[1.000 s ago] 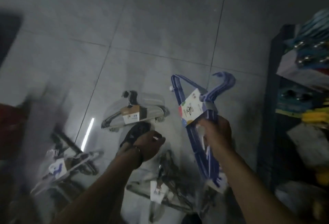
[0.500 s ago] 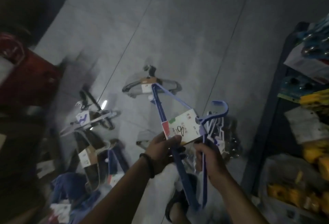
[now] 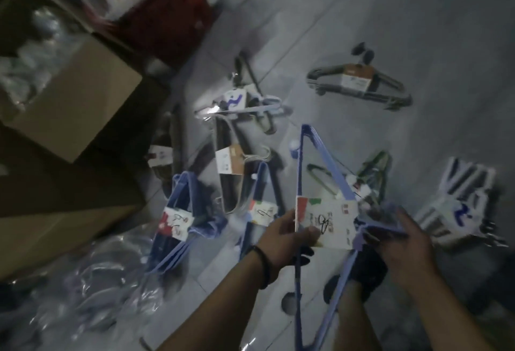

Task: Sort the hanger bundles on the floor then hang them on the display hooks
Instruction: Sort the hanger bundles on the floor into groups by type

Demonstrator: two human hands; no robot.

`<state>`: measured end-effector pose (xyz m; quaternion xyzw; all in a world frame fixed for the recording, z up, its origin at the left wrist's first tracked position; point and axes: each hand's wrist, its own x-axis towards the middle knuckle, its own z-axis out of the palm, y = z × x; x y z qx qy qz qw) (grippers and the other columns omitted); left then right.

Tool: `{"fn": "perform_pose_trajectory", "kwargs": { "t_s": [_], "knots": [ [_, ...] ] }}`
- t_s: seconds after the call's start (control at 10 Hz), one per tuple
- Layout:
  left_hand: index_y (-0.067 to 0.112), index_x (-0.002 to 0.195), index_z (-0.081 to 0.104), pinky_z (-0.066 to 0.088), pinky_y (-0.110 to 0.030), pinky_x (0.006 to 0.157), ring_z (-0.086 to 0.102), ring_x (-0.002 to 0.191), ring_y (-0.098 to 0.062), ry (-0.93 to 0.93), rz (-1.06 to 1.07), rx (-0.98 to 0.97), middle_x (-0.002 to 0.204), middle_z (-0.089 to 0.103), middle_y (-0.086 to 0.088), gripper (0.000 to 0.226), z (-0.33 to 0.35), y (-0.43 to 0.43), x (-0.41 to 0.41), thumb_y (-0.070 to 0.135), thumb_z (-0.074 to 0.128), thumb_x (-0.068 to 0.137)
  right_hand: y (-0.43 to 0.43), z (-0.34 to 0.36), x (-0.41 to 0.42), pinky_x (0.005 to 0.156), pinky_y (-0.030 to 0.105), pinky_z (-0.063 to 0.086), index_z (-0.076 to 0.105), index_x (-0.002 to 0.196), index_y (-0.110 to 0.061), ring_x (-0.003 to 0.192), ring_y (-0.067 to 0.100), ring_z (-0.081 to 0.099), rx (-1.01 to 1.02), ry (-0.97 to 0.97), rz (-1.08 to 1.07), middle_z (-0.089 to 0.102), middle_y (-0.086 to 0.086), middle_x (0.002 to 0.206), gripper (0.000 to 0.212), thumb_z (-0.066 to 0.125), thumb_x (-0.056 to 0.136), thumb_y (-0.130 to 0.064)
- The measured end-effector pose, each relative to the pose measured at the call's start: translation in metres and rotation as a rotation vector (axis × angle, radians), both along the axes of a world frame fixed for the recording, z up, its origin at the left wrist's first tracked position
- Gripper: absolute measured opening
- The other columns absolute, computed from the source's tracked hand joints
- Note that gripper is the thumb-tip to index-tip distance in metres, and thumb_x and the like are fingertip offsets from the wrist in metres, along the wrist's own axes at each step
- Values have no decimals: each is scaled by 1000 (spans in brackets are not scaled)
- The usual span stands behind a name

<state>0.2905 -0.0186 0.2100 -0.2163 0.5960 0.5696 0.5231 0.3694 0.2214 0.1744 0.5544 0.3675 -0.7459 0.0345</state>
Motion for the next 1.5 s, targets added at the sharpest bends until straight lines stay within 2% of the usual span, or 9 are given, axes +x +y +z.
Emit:
{"fn": "perform_pose_trajectory", "kwargs": {
  "t_s": [0.1,0.2,0.3,0.4,0.5,0.6,1.0,1.2,1.5],
  "knots": [
    [10,120,66,54,-37,73,64,79,-24,46,-9,-74,104,75,-15,21,-23,-60,-6,12,67,99,-62,-26,-3,54,35,63,63,134,-3,66,29,77,93,-87,190,74,24,100,36,64,100,-15],
    [15,118,62,57,-26,66,67,81,-21,55,-9,-141,106,73,-14,37,-42,-85,-20,-13,59,95,-99,-44,-8,55,37,59,59,136,-17,61,25,73,198,-197,393,70,10,95,30,52,107,-9],
    [19,130,58,60,-29,65,69,88,-20,78,-90,-235,108,73,-9,59,-87,-100,-30,-13,65,82,-112,-73,-19,62,33,53,59,135,-29,75,18,67,365,-233,643,64,-10,93,30,53,108,-19],
    [29,143,52,59,-46,93,69,110,-22,120,-193,-371,120,72,0,75,-131,-112,-30,8,71,73,-119,-116,-22,72,32,54,63,141,-20,89,23,68,435,-282,991,72,4,111,36,52,107,-26],
    [27,156,36,47,-34,103,61,125,-26,205,-365,-539,137,63,-5,74,-170,-111,-36,3,64,92,-119,-164,-29,80,29,48,67,133,-9,95,26,64,459,-299,1135,70,14,124,33,50,108,-24],
    [26,161,28,45,-32,105,58,131,-27,230,-375,-594,147,58,-8,77,-221,-112,-33,5,64,95,-118,-216,-40,85,28,45,64,136,-11,102,26,60,518,-305,1186,67,14,131,34,47,110,-23],
    [30,159,29,50,-41,96,61,113,-35,337,-281,-718,124,58,-14,92,-344,-136,4,2,69,81,-147,-326,-49,88,8,36,58,143,-4,133,26,56,507,-262,1137,59,10,144,37,46,108,-2],
    [23,161,25,52,-39,87,65,111,-39,379,-440,-792,129,65,-19,83,-365,-139,-12,0,64,92,-144,-346,-62,90,34,53,68,127,-11,110,34,66,631,-375,1256,71,15,119,30,51,102,-9],
    [14,131,42,48,-34,86,61,100,-28,272,-417,-738,120,67,-16,37,-357,-135,-14,11,57,97,-138,-346,-74,79,30,51,64,125,-8,97,29,65,583,-419,1457,68,17,117,30,56,96,-5]
  ]
}}
